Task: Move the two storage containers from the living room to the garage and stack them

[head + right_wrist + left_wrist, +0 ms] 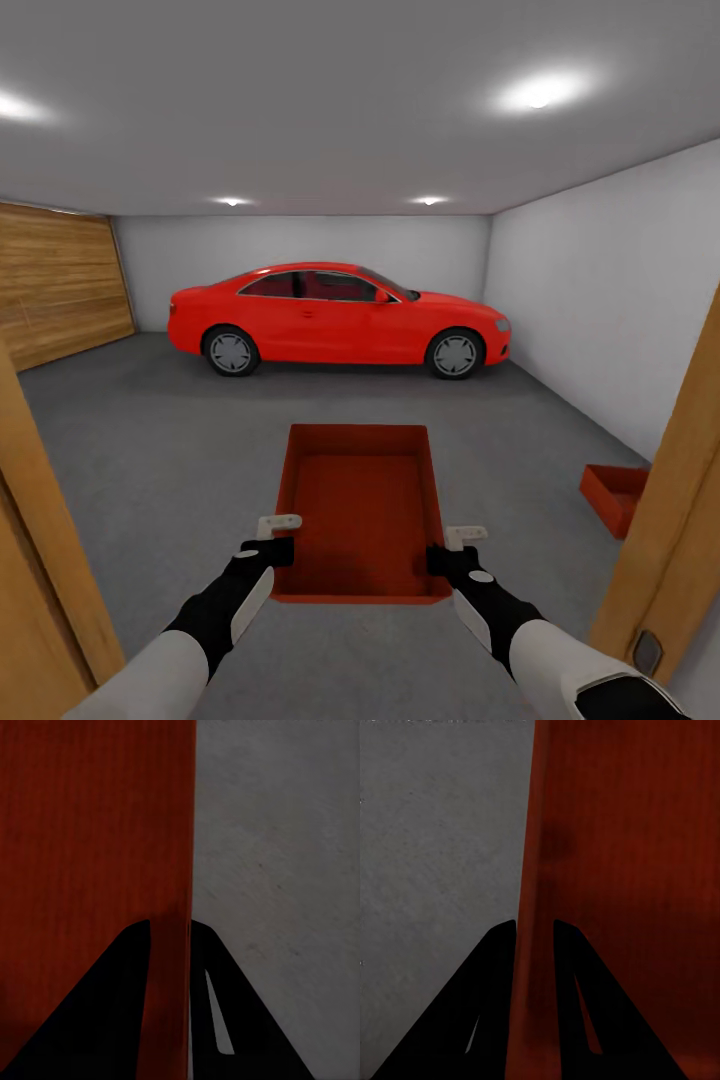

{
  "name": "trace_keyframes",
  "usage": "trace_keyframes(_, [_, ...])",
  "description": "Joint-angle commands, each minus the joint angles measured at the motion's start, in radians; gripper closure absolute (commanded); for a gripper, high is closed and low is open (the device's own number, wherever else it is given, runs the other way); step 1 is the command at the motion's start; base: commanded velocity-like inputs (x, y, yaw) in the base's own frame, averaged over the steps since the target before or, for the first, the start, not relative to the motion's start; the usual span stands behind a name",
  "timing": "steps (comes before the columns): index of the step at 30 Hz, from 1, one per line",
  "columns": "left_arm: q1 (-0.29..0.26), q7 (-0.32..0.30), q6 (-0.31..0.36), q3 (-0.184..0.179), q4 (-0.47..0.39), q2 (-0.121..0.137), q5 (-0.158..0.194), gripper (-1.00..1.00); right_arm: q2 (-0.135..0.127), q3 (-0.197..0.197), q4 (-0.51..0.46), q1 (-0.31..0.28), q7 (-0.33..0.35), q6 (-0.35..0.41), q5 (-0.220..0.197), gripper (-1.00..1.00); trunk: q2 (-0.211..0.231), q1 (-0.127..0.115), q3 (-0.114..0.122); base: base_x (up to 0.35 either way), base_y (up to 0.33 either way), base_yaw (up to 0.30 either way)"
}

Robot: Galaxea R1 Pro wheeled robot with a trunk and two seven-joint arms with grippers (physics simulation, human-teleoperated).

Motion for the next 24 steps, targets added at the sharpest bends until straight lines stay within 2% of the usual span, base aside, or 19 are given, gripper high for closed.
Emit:
trace_keyframes(1, [-0.001,0.010,0.002,0.087,-0.004,0.001,0.038,1.00,0.000,-0.016,-0.002,0.000,0.000,-0.003,-0.012,1.00,-0.001,0.001,0.000,0.212,0.194,0.000])
trace_keyframes(14, [0.000,0.010,0.002,0.087,-0.007,0.001,0.038,1.00,0.000,-0.016,-0.002,0.000,0.001,-0.003,-0.013,1.00,-0.001,0.001,0.000,0.041,0.033,0.000])
trace_keyframes(24, [-0.001,0.010,0.002,0.087,-0.007,0.001,0.038,1.00,-0.002,-0.016,-0.002,0.000,0.002,-0.002,-0.012,1.00,-0.001,0.001,0.000,0.000,0.000,0.105])
